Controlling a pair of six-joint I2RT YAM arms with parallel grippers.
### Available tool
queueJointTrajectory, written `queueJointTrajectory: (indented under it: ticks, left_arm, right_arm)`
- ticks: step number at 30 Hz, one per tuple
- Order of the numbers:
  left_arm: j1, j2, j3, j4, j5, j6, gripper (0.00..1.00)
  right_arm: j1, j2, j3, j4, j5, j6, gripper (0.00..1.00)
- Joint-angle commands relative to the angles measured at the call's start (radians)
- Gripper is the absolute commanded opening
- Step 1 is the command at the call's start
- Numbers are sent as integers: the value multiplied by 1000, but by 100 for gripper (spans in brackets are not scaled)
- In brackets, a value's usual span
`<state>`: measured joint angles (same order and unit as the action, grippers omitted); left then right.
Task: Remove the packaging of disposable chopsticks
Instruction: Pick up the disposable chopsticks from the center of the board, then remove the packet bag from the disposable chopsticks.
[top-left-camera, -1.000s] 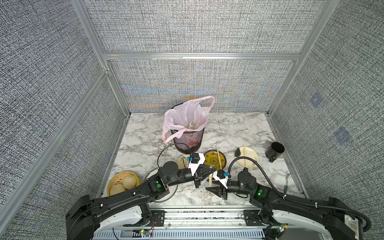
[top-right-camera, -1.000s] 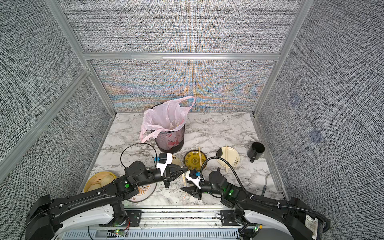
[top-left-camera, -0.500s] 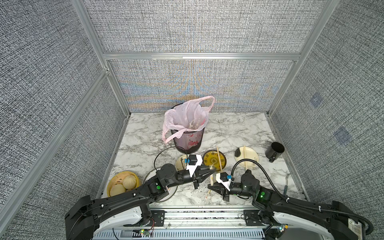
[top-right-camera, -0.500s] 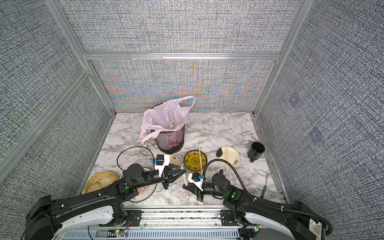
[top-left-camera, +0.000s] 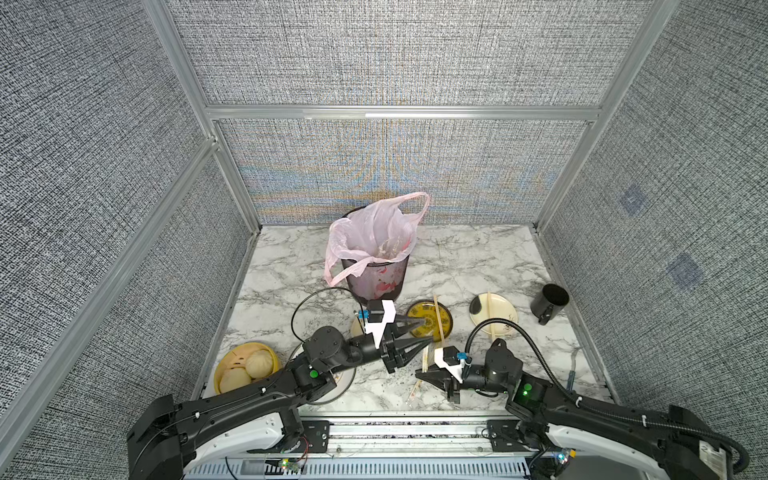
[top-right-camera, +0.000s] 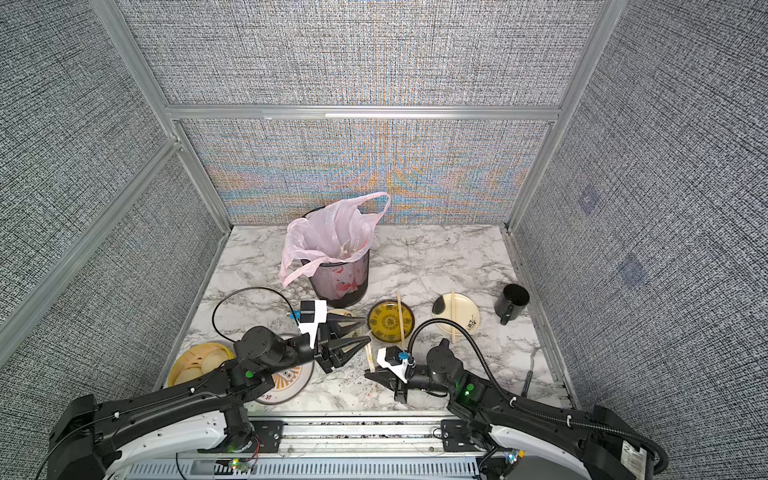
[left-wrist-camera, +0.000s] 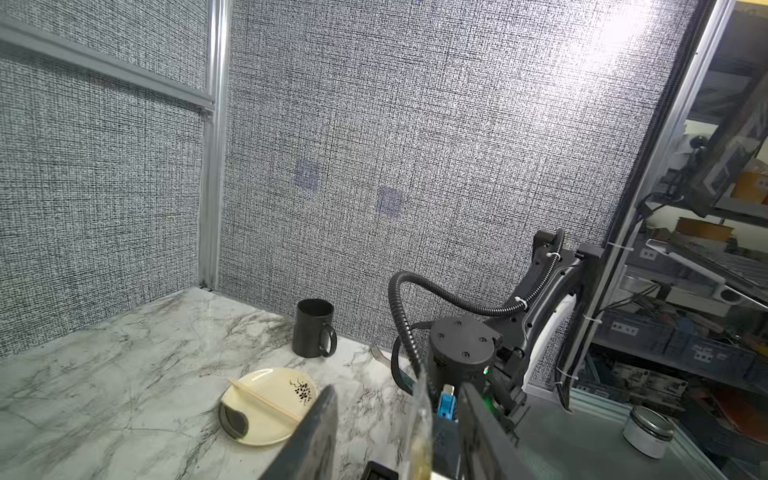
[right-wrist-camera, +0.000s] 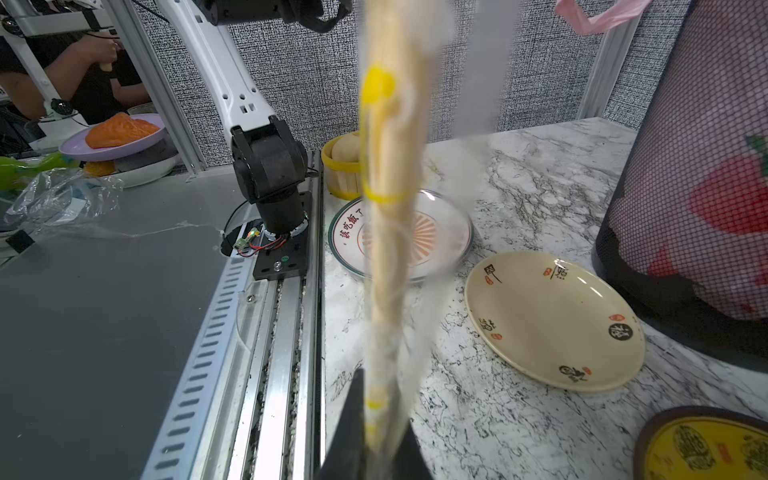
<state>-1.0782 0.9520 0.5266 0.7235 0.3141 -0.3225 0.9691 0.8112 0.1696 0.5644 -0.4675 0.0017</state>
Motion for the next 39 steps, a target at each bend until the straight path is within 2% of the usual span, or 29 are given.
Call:
queueJointTrajectory:
  ticks: [1, 4, 12, 15, 18, 21, 24, 39]
  left_arm:
    - [0, 20, 15, 14, 35, -1, 41]
    - [0, 28, 18, 23, 56, 4, 35]
    - [0, 56, 55, -5, 54, 25, 36]
    - [0, 67, 61, 4, 39, 27, 33]
    - [-1, 69, 57, 9, 28, 30, 21]
    - [-1, 72, 45, 17, 29, 27, 19]
    - [0, 74, 35, 27, 28, 25, 10]
    - [0, 114, 4, 63, 25, 17, 4]
  right_arm:
    - [1, -16, -1, 7, 2, -10, 0]
    - [1, -26, 0, -8, 13, -14, 0]
    - [2, 22, 28, -20, 32, -20, 0]
    - [1, 34, 35, -16, 33, -22, 0]
    - [2, 31, 34, -20, 38, -22, 0]
    - [1, 21, 27, -19, 46, -22, 0]
    - [2, 20, 27, -17, 49, -20, 0]
    - [0, 16, 32, -17, 66, -7, 0]
